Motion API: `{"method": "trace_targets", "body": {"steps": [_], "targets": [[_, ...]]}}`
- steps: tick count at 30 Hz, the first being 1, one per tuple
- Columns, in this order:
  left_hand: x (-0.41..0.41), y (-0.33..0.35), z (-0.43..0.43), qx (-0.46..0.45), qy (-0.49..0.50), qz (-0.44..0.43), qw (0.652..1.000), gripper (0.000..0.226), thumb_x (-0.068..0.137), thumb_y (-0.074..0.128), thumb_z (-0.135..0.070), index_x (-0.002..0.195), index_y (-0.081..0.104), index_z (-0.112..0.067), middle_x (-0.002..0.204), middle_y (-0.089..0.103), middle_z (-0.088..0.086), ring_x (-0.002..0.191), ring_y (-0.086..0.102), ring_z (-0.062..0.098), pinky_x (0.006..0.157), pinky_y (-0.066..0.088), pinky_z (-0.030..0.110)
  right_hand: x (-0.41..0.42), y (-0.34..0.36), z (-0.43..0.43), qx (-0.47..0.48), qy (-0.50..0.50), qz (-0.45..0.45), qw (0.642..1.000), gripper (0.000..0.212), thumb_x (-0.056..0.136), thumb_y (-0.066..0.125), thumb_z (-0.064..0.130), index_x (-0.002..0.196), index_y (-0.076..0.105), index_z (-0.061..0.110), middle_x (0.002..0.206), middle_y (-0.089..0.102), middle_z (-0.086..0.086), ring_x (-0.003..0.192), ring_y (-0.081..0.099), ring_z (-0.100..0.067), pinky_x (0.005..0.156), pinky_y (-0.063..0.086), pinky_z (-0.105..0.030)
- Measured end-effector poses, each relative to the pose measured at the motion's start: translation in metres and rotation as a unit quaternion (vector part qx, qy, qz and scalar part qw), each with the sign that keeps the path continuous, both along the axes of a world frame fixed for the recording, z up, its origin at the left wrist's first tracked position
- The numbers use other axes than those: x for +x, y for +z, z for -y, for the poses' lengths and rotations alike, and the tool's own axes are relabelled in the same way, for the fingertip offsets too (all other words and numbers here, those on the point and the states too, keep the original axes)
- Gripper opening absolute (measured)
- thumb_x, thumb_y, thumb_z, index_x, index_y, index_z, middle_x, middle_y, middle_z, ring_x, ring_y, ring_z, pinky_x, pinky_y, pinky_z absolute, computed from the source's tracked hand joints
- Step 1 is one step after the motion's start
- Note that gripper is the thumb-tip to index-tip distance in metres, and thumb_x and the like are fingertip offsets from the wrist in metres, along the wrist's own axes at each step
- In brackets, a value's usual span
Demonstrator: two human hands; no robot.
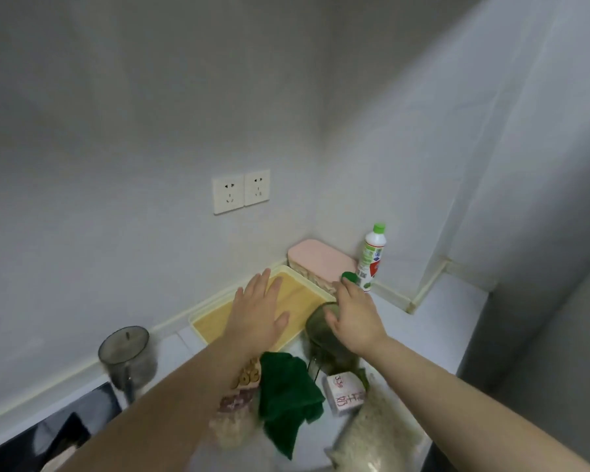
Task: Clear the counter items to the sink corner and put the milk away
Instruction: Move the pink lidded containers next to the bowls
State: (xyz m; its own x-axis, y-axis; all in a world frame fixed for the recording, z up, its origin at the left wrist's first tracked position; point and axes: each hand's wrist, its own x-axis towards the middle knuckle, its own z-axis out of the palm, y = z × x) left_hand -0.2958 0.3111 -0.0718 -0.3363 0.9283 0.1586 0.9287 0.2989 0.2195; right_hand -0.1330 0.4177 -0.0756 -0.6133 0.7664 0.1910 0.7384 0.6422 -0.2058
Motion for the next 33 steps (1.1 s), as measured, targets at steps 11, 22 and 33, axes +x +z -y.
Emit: {"method": "trace_targets", "body": {"steps": [11,22,33], "targets": [[0.016,-0.053,-0.151,-0.059,0.075,0.174,0.98,0.056,0.1,0.032,-0.035,0.15,0.011,-0.02,0.159,0.0,0.004,0.145,0.005,0.024,0.118,0.012,0.04,-0.016,-0.044,-0.197,-0.138,-0.045,0.044,0.989,0.056,0.092,0.051,0.023,0.142,0.029,0.011,0.14,0.036,-0.016,0.122,0.044,-0.034,0.101,0.042,-0.043],[0.015,-0.076,-0.225,-0.092,0.061,0.197,0.974,0.058,0.1,0.035,-0.033,0.15,0.011,-0.016,0.158,0.006,0.006,0.144,0.011,0.026,0.117,0.013,0.038,-0.031,-0.071,-0.257,-0.128,-0.047,0.032,0.99,0.028,0.089,0.054,0.02,0.115,0.046,0.013,0.112,0.056,-0.01,0.097,0.057,-0.026,0.074,0.048,-0.033],[0.023,-0.077,-0.222,-0.093,0.047,0.198,0.975,0.059,0.099,0.037,-0.033,0.15,0.011,-0.017,0.158,0.007,0.005,0.144,0.012,0.027,0.115,0.015,0.041,0.015,-0.078,-0.263,-0.084,-0.124,0.122,0.981,0.047,0.087,0.056,0.03,0.128,0.04,0.013,0.114,0.052,-0.01,0.103,0.051,-0.026,0.083,0.047,-0.035]]}}
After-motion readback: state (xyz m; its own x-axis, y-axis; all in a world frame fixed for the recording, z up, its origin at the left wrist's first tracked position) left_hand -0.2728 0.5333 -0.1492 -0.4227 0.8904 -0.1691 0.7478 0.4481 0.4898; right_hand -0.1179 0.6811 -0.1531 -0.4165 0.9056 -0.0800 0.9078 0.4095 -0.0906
